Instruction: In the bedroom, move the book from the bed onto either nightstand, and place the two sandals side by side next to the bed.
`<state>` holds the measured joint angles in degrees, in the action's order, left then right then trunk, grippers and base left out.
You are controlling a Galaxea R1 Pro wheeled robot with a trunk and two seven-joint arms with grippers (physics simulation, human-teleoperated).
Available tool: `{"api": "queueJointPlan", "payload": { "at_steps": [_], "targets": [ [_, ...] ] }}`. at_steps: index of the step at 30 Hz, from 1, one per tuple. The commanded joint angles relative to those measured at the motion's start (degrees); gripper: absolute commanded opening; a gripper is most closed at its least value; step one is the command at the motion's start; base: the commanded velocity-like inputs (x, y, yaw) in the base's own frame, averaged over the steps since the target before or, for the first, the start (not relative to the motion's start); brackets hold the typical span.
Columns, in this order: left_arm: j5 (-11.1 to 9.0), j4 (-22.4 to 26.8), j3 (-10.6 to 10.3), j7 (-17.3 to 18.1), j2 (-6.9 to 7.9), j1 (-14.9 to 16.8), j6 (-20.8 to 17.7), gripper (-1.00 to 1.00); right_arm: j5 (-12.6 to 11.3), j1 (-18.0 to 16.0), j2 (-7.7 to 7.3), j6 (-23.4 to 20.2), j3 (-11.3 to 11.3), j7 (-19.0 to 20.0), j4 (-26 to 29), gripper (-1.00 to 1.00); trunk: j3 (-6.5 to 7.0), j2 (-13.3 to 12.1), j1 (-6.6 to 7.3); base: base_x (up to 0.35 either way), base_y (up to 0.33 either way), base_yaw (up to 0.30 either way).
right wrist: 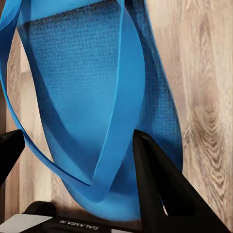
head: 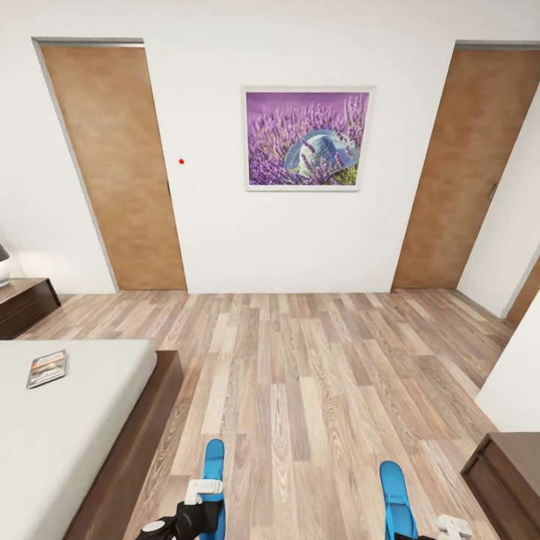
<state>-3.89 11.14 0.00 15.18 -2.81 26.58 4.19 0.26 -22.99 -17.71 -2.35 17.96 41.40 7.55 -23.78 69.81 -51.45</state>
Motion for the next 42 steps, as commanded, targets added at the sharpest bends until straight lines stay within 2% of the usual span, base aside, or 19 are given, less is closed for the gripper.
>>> {"api": "queueJointPlan", "payload": {
  "at_steps": [1,14,42],
  "targets": [
    [-0.42,-0.07,0.0,0.2,0.0,0.05,0.11,-1.0,-0.15,-0.04,-0.02,-0.38,0.32,0.24,0.01,-1.0,-0.06,0.03,-0.03,0.329,0.0,0.0],
    [-0.42,-0.07,-0.08,0.2,0.0,0.05,0.11,-1.0,-0.08,-0.04,0.01,-0.38,0.32,0.0,-0.01,-1.0,-0.06,0.03,-0.03,0.329,-0.008,0.0],
    [-0.42,-0.07,-0.09,0.2,0.0,0.05,0.1,-1.0,-0.09,-0.04,0.03,-0.38,0.32,-0.09,-0.04,-1.0,-0.06,0.03,-0.03,0.325,-0.081,0.0]
  ]
}}
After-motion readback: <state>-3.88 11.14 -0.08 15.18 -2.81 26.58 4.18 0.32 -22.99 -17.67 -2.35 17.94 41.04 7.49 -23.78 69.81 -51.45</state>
